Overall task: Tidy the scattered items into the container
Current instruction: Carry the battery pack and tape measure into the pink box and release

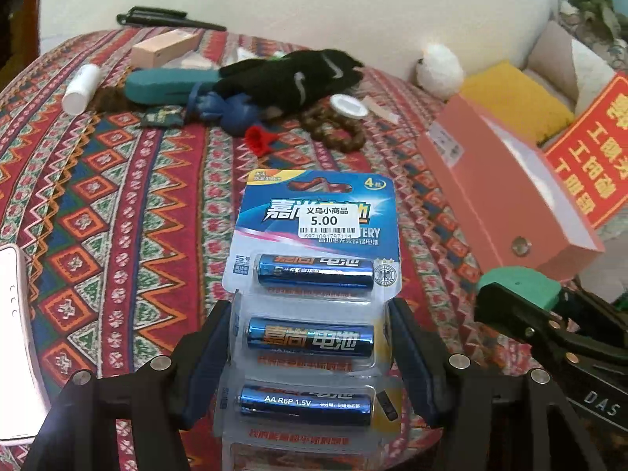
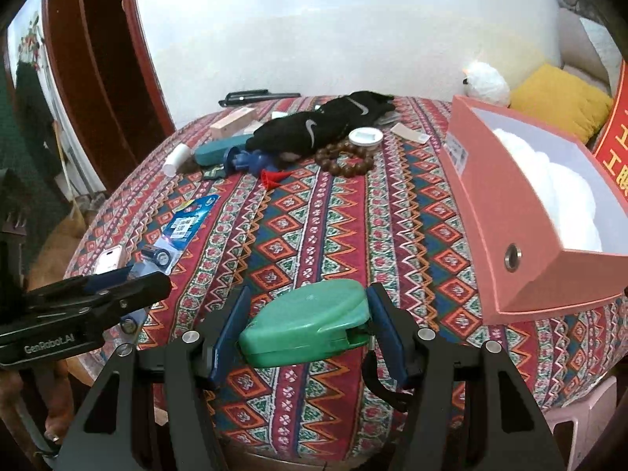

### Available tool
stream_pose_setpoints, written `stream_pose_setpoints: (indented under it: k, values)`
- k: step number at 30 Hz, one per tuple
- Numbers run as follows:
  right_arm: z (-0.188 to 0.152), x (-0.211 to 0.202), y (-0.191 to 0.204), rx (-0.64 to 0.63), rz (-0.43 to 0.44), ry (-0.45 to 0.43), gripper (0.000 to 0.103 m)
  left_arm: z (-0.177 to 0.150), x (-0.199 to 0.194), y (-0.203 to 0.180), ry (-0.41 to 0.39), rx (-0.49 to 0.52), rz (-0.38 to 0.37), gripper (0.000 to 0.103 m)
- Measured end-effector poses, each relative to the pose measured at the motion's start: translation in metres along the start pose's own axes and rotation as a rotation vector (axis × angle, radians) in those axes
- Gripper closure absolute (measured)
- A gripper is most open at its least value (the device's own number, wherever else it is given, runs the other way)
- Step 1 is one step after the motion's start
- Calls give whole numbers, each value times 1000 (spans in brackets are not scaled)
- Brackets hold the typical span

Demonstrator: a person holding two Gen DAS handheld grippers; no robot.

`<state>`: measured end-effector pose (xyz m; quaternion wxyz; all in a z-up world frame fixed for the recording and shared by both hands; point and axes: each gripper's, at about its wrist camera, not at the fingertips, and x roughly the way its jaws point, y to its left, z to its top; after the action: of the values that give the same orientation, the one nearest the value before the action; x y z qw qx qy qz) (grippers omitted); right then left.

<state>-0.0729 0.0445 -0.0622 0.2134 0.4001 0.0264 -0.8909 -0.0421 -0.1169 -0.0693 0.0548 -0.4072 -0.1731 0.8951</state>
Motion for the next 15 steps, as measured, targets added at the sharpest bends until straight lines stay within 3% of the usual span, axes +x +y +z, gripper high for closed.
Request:
stream_pose_setpoints:
  k: [15]
  values:
    - [-9,-75,-41,51,-79,-116,39,5,-20,-72,-44,118,-90,37]
